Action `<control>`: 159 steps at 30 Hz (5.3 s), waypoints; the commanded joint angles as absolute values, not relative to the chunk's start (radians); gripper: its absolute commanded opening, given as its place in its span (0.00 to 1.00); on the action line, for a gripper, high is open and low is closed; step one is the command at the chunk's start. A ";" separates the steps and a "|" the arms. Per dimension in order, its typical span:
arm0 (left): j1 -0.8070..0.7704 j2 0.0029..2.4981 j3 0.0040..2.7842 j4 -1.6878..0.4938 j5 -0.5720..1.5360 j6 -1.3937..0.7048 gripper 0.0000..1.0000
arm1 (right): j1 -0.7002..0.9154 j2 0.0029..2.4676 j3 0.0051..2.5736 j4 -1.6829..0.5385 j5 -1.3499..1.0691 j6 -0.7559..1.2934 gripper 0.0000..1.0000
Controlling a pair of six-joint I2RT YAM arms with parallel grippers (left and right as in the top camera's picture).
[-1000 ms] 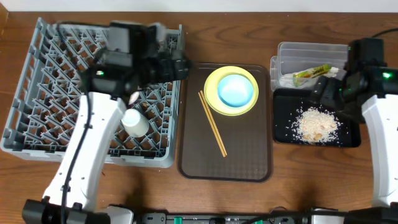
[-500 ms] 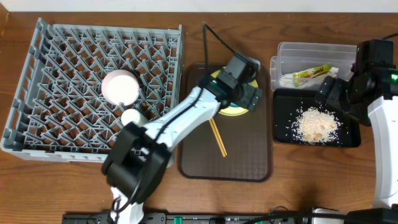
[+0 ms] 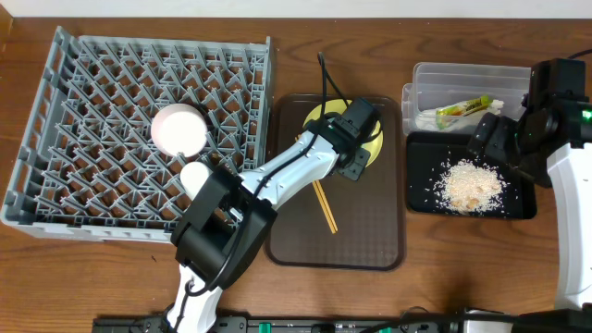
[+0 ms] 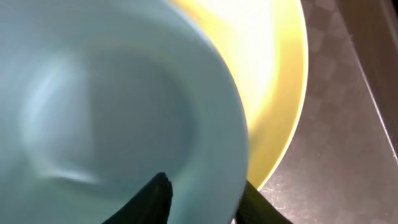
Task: Sort waste into correct bins and load items into the dishwasher
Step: 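Grasp the light-blue bowl from the yellow plate with the left gripper, then place the light-blue bowl in the dish rack with the left gripper, then reach the left gripper to the wooden chopsticks on the tray, then close the left gripper on the wooden chopsticks beside the yellow plate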
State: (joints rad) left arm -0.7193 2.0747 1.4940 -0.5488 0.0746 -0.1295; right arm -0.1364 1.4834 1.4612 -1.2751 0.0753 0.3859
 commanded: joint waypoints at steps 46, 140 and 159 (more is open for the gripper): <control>0.180 2.072 1.508 0.238 1.308 -0.752 0.07 | -0.143 1.464 1.464 -1.295 0.074 0.377 0.98; -0.608 2.041 1.416 -0.974 0.155 -0.743 0.86 | -0.143 1.464 1.464 -1.329 0.070 0.358 0.99; -0.608 2.041 1.337 -0.914 0.171 -0.752 0.66 | -0.143 1.464 1.464 -1.332 0.070 0.358 0.99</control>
